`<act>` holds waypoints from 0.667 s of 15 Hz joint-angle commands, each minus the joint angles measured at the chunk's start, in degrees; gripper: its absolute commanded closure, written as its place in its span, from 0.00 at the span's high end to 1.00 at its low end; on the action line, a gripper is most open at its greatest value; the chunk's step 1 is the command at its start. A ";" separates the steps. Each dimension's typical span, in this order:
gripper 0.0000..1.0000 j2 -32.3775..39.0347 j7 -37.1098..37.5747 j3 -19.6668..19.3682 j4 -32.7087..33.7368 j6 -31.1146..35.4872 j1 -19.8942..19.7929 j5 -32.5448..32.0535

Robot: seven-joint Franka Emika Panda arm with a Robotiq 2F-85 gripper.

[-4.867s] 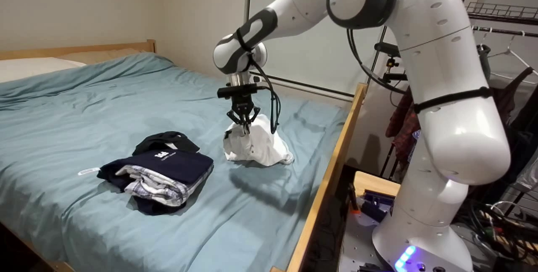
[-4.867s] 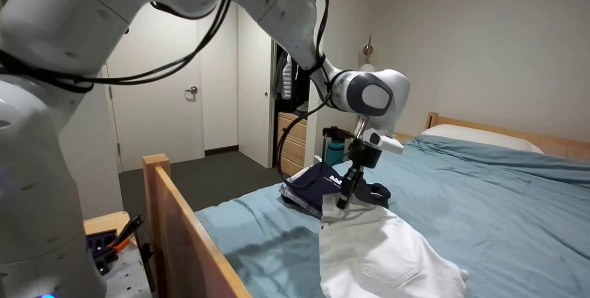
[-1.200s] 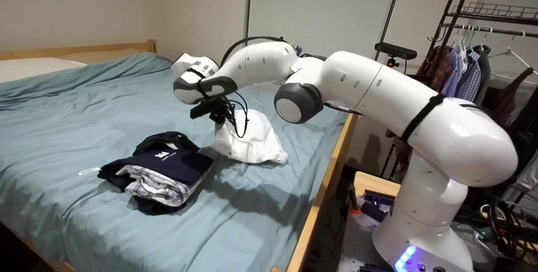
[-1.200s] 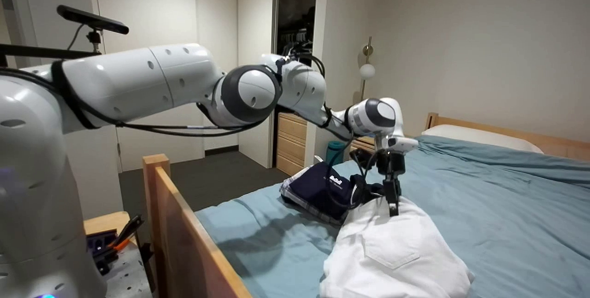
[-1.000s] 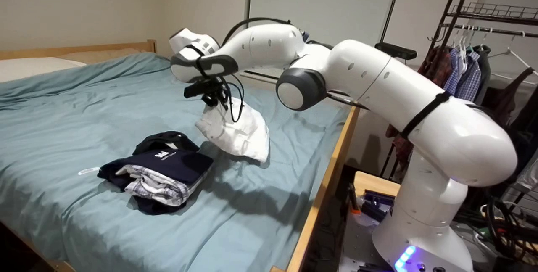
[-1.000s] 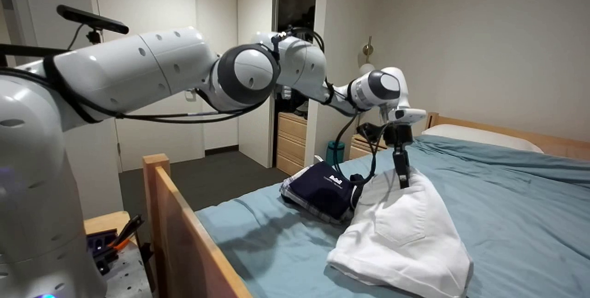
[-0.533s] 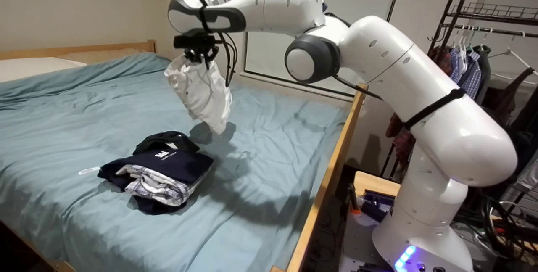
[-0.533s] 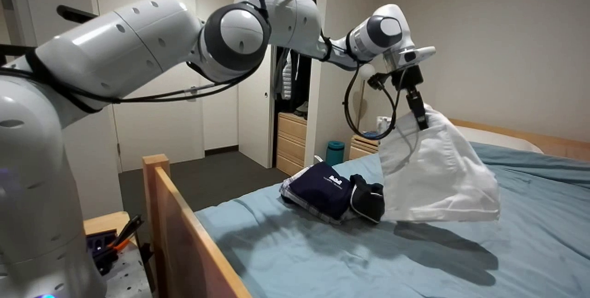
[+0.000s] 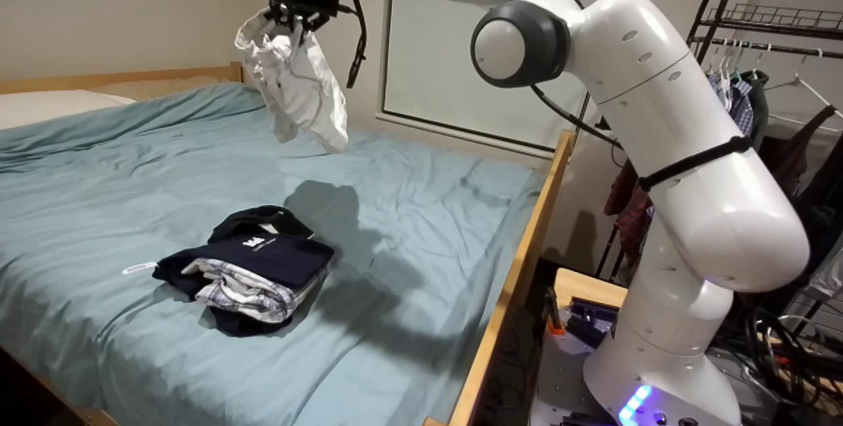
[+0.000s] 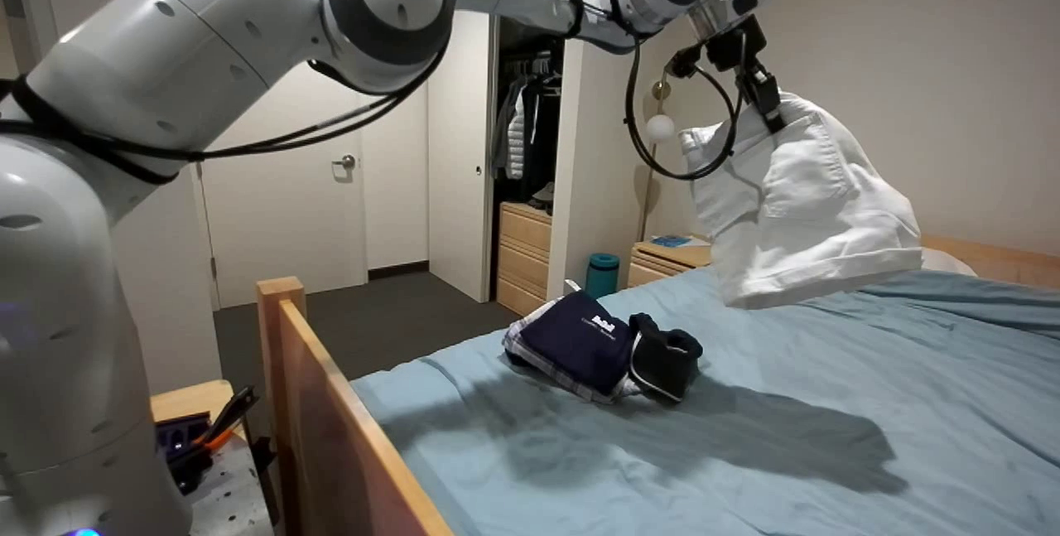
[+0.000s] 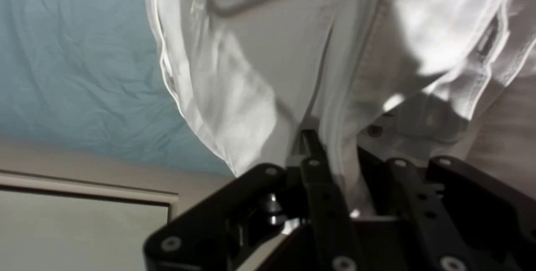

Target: Unfold the white shorts

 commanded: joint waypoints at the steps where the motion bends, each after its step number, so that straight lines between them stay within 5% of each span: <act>1: 0.03 -3.63 -2.13 4.97 -13.69 8.96 -2.53 7.11; 2: 0.03 -3.84 -3.07 6.15 -17.04 10.06 -2.88 9.06; 3: 0.11 -0.48 -0.52 3.22 -8.76 6.26 -1.76 5.89; 10: 0.11 -1.16 -0.88 5.36 -14.33 9.13 -2.25 7.53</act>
